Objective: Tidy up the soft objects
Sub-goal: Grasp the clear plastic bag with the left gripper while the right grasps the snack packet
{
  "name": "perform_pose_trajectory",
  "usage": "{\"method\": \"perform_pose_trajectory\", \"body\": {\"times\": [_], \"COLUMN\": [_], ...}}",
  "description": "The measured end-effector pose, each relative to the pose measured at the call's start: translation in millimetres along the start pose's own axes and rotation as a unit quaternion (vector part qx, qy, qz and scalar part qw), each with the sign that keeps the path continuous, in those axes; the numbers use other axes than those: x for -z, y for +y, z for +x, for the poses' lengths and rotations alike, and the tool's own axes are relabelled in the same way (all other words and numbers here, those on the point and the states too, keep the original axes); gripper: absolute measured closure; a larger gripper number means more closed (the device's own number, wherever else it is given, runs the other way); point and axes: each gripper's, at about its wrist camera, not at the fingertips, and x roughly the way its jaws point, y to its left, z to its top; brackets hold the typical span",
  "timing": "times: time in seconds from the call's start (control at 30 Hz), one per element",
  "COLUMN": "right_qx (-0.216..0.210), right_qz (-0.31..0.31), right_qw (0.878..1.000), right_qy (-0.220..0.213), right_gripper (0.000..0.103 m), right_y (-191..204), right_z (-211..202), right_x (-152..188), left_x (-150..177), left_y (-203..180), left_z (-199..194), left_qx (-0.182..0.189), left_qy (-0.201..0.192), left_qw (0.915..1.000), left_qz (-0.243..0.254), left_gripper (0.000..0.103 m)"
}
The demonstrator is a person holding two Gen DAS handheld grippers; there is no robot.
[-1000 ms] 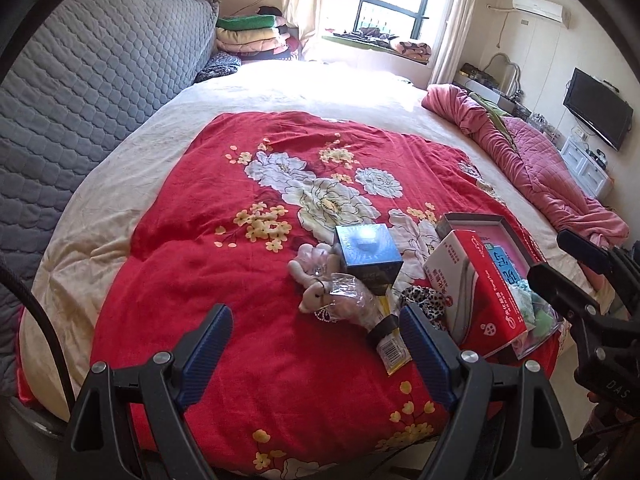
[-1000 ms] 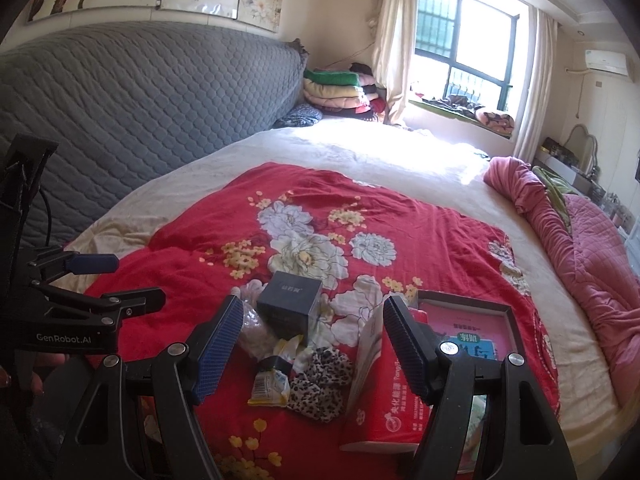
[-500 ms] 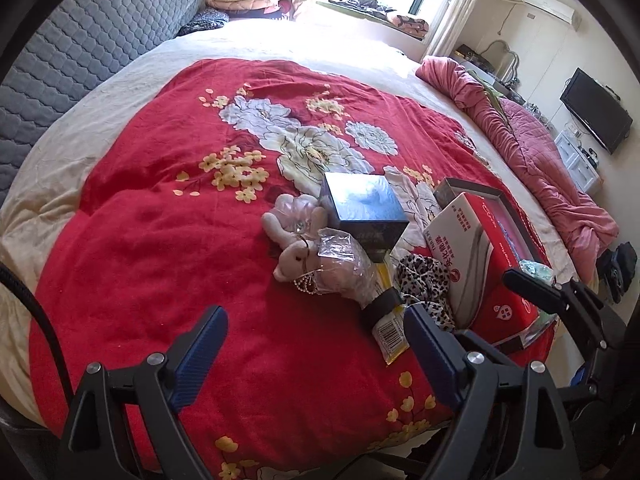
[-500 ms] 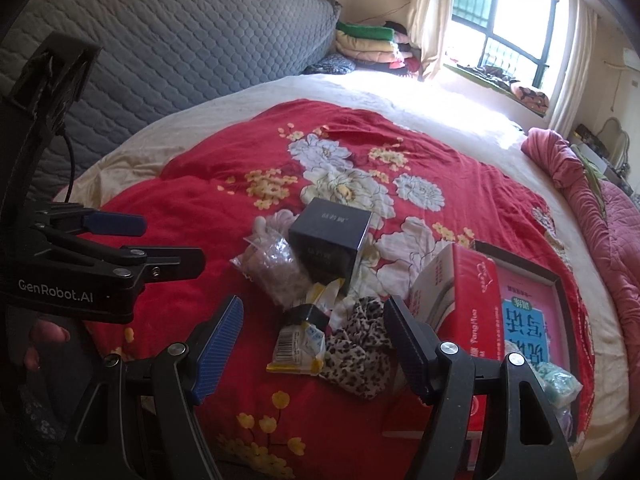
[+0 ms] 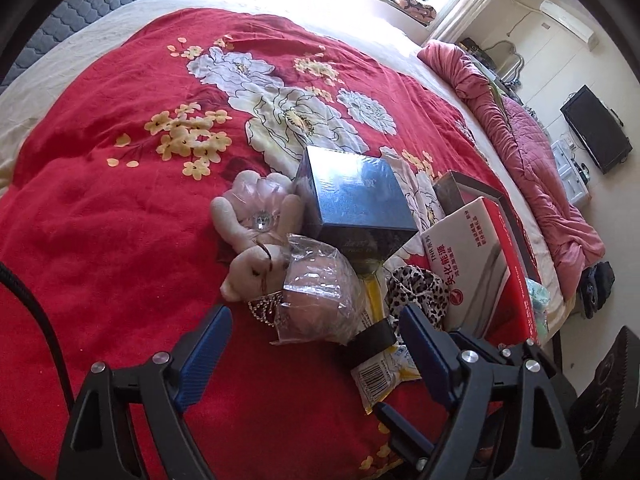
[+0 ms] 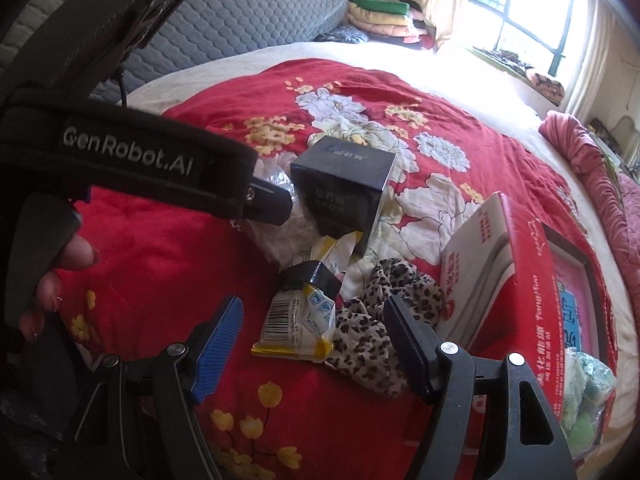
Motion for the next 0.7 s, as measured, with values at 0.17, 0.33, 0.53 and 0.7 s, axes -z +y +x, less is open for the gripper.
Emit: {"method": "perform_pose_trajectory", "body": {"times": [0.17,0.33,0.53,0.7], "right_qx": [0.01,0.028,0.013,0.004], "right_qz": [-0.028,-0.063,-0.072,-0.063], "right_qw": [1.0,0.998,0.997,0.998], "right_qy": [-0.005,-0.008,0.01,0.016], "right_gripper": [0.029,0.029,0.049,0.052], "right_y": [7.4,11.5,11.9,8.2], "right_z": [16.5,34.0,53.6,60.9], "right_x": [-3.0,-5.2,-2.8,-3.4], "left_x": [-6.2,-9.0,-9.0,-7.3], "left_y": [2.3,12.4,18.3,19.3], "left_z": [8.9,17.9,22.1,25.0], "left_qx": [0.008,0.026,0.043,0.053], "left_qy": [0.003,0.015,0.019,0.021], "left_qw": [0.9999,0.9993,0.9984,0.9977], "left_qz": [-0.006,-0.023,-0.033,-0.037], "left_gripper": [0.037,0.048,0.048,0.051]}}
